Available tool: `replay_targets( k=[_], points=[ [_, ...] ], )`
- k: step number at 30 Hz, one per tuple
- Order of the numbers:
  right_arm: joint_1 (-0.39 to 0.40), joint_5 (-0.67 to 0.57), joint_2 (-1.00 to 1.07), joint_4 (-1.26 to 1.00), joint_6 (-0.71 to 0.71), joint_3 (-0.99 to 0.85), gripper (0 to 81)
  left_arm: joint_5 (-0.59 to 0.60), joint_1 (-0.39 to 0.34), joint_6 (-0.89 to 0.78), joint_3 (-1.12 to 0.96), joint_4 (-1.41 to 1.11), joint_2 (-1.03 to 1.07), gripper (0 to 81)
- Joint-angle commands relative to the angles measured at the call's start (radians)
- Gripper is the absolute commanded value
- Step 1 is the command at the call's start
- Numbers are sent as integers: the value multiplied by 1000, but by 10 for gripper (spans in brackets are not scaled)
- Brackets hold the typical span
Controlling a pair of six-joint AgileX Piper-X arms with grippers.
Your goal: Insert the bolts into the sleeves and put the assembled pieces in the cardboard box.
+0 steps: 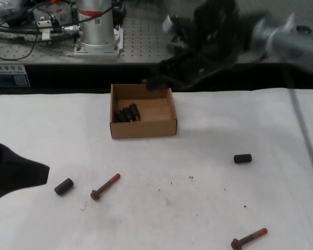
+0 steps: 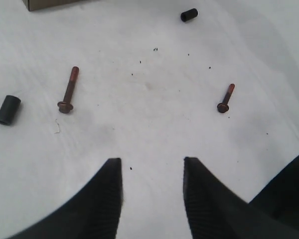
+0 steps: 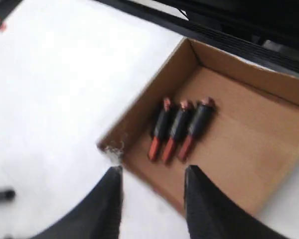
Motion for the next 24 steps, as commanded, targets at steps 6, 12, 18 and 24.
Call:
replay_targets(
  k=[6,12,18,24],
  points=[
    [-5,220,-235,340,-267,198,274,83,2,-55,-5,-86,-9,297],
    [-5,285,-372,379,-409,473,274,195,-3,-103,-5,-77,-11,297],
    [-5,301,-493,349,-568,696,279,195,-73,-103,-5,-81,-12,297],
    [8,308,-562,338,-660,866,302,189,-131,-103,-5,-88,-12,297]
  ],
)
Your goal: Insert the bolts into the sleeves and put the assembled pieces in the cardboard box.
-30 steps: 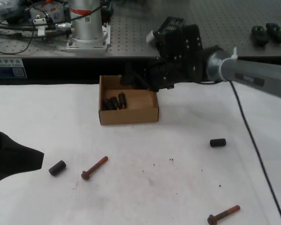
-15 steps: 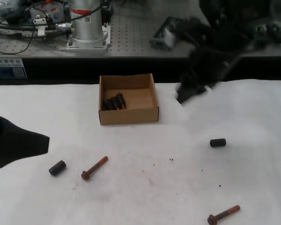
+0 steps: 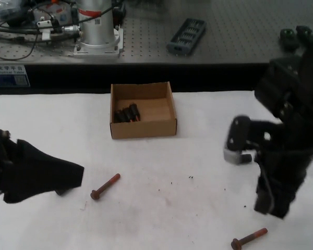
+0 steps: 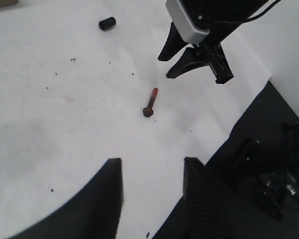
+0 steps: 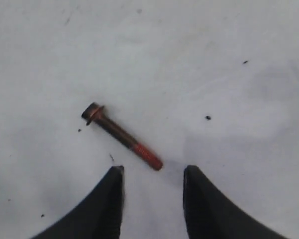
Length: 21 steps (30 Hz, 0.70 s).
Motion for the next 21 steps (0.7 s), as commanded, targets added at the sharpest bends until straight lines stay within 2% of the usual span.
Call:
replay_targets(
  k=[1,6,11,21],
  points=[
    [14,-6,-44,-19,-35,110,302,6,-26,-16,-5,-19,-12,297],
    [78,5,-44,-109,-75,214,302,5,-29,-16,-5,-19,-12,297],
    [142,114,-44,-200,-104,244,302,9,-28,-16,-5,-19,-12,297],
    [154,103,-44,-364,-104,244,302,9,-28,-16,-5,-19,-12,297]
  ],
)
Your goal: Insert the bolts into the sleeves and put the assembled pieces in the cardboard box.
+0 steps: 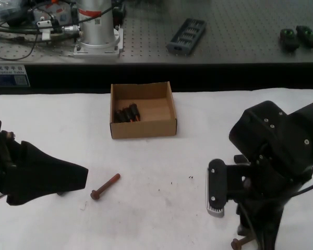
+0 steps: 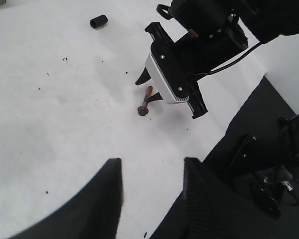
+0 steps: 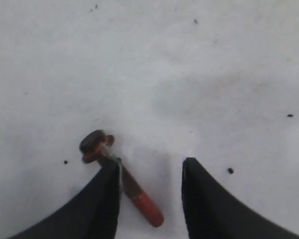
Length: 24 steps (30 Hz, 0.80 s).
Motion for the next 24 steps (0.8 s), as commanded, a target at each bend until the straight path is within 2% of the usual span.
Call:
replay_targets(
  k=[1,11,24],
  points=[
    [1,-18,-14,-27,-9,1,302,9,-5,-16,-5,-14,-12,297],
    [1,-16,-14,82,-7,29,302,9,-5,-16,-5,-14,-12,297],
    [1,-47,-8,-6,-7,59,302,9,-5,-16,-5,-14,-12,297]
  ],
)
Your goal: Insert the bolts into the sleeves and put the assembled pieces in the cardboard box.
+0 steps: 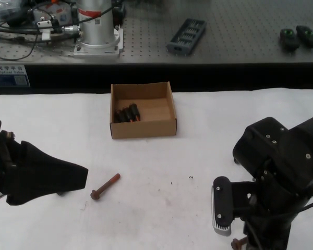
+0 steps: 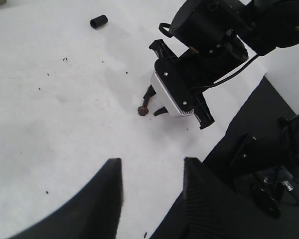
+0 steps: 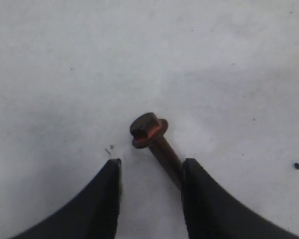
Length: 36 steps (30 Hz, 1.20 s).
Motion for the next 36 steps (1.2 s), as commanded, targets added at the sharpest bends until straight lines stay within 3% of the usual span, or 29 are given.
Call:
replay_targets(
  k=[1,13,16,21,27,30,36],
  points=[
    [1,-22,-8,-38,-5,-2,302,9,-5,-16,-5,-14,-12,297],
    [-2,-40,63,-38,67,-2,278,9,-5,-16,-5,-1,-12,297],
    [0,-38,82,-38,94,-2,205,9,-5,-16,-5,4,-12,297],
    [0,-38,82,-38,159,-4,15,9,-5,-16,-5,4,-12,297],
    [6,-57,74,-117,467,-15,43,5,-5,-16,-5,3,-12,297],
    [15,-155,59,-170,617,-49,43,-13,-5,-16,-5,3,-12,297],
    [63,-248,44,-417,871,-102,43,-168,-5,-16,-5,3,-32,297]
  ],
)
